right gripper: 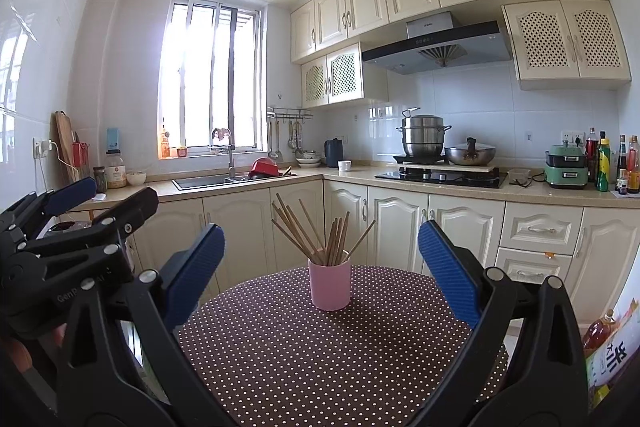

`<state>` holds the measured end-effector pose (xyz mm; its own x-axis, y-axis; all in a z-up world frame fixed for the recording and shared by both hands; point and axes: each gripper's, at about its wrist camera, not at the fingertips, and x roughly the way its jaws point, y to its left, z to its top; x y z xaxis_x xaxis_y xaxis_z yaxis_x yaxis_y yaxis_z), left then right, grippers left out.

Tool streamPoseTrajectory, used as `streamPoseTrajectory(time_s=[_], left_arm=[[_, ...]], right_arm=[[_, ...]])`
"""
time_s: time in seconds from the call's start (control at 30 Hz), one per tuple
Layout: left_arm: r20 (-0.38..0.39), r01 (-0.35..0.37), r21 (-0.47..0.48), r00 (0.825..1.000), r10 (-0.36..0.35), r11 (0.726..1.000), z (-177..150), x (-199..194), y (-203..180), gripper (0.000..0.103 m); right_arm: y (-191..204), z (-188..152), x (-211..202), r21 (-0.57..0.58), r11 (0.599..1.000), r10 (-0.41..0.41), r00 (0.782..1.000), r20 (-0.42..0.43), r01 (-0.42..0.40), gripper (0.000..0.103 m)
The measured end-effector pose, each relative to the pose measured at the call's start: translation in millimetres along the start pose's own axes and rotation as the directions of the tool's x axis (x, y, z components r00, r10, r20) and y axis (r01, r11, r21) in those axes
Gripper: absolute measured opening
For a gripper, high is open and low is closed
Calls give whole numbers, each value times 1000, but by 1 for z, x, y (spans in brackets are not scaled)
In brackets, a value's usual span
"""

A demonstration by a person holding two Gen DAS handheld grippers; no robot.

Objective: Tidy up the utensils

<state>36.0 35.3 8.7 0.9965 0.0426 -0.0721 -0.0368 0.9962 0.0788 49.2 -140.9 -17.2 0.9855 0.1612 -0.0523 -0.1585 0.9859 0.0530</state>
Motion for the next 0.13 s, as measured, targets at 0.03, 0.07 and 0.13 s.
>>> streamPoseTrajectory(time_s=[0.03, 0.07, 0.13], left_arm=[[-3, 0, 1, 1000, 0, 1000, -1, 1, -1, 84], [-7, 0, 1, 1000, 0, 1000, -2, 3, -1, 84], [-19, 1, 2, 1000, -1, 1000, -4, 7, -1, 84]], right_arm=[[0, -1, 1, 2, 1000, 0, 1000, -3, 0, 96], [0, -1, 3, 3, 1000, -1, 1000, -7, 1, 96], [-1, -3, 6, 5, 1000, -2, 1000, -16, 2, 96]])
